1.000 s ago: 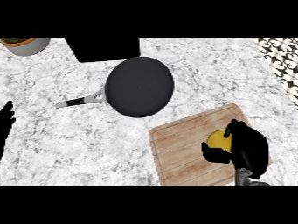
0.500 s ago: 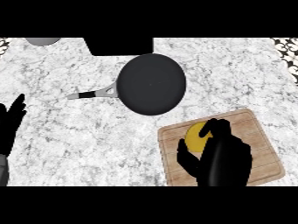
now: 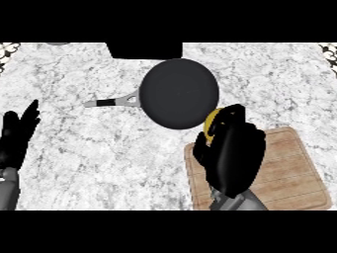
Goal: Pick the lemon from the cutting board and place it in the pan
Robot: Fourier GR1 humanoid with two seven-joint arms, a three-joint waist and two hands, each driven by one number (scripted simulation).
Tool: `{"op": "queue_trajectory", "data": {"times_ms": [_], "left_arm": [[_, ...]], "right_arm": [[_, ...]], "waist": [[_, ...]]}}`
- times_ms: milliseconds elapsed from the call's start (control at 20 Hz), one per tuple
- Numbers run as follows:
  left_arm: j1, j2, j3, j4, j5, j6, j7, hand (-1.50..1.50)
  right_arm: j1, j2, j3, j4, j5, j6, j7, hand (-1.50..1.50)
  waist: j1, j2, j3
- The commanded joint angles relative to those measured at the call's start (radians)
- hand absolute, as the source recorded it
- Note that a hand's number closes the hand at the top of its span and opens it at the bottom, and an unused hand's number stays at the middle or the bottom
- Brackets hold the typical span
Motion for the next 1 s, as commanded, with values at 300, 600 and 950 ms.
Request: {"op": "queue_trajectory", "data": {"times_ms": [300,600,950], "left_arm": [[-0.07,-0.004,-0.014,0.006,-0.012,0.002,0.044,0.0],[-0.053,-0.033,-0.032,0.01,-0.035,0.026,-0.003,0.0],[-0.055,-0.029,-0.034,0.019,-0.025,0.0,-0.02,0.0]], "right_arm": [[-0.21,0.011,-0.273,0.33,-0.192,-0.3,0.091,1.5],[-0.315,0.011,-0.38,0.6,-0.306,-0.452,-0.009,1.5],[-0.412,0.011,-0.473,0.869,-0.475,-0.665,-0.188,1.5]], "waist": [[0.018,0.013,0.003],[0.043,0.021,0.003],[0.068,0.027,0.004]]}}
